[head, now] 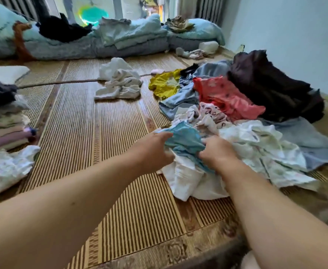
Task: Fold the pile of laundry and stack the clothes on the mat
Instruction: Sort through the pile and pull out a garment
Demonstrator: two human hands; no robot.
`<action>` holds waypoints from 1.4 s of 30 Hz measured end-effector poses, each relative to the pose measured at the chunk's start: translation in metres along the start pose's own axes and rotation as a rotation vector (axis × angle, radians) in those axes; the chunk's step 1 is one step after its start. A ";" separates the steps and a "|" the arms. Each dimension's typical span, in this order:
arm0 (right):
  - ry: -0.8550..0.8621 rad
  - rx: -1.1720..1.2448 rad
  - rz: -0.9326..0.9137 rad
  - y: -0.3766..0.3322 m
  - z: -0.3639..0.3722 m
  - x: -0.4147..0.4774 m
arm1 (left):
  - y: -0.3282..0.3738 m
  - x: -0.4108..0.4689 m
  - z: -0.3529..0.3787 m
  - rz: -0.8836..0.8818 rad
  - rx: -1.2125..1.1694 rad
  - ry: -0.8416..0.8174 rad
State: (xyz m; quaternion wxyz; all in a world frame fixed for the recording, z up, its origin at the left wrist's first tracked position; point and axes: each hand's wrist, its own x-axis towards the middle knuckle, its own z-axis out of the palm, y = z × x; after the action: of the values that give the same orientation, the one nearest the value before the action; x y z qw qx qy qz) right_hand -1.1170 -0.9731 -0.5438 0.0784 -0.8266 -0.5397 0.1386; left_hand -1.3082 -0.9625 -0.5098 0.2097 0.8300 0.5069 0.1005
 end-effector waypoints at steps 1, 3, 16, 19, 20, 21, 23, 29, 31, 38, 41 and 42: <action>0.009 0.011 -0.027 0.001 0.000 0.003 | 0.007 0.010 0.003 -0.013 -0.048 -0.012; 0.058 0.083 -0.102 -0.002 -0.009 0.006 | 0.016 0.025 0.008 -0.079 -0.185 -0.035; -0.685 1.704 -0.321 -0.061 -0.049 -0.047 | -0.026 -0.038 -0.012 -0.366 -1.342 -0.204; -0.767 1.649 -0.371 -0.081 -0.044 -0.059 | -0.046 -0.069 -0.033 -0.316 -1.526 -0.081; -0.756 1.602 -0.373 -0.086 -0.039 -0.061 | -0.054 -0.079 -0.039 -0.308 -1.550 -0.025; -0.747 1.540 -0.369 -0.091 -0.032 -0.063 | -0.063 -0.089 -0.045 -0.307 -1.556 0.043; -0.719 1.379 -0.361 -0.097 -0.019 -0.066 | -0.082 -0.106 -0.054 -0.313 -1.527 0.167; -0.593 1.039 -0.368 -0.125 0.009 -0.078 | -0.121 -0.143 -0.051 -0.369 -1.743 0.219; -0.573 1.020 -0.353 -0.133 0.016 -0.085 | -0.124 -0.148 -0.045 -0.342 -1.800 0.163; -0.269 0.804 -0.559 -0.148 0.033 -0.105 | -0.116 -0.142 -0.048 -0.185 -1.504 0.118; -0.249 1.002 -0.367 -0.144 0.034 -0.097 | -0.118 -0.143 -0.060 -0.159 -1.479 0.144; -0.270 1.123 -0.265 -0.143 0.030 -0.093 | -0.121 -0.144 -0.064 -0.175 -1.439 0.177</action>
State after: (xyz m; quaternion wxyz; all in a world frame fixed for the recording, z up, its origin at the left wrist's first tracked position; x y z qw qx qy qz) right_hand -1.2860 -1.0009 -0.5192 0.4511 -0.5591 -0.4876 0.4961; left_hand -1.4966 -1.0255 -0.5004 0.6690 0.4319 0.3948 0.4584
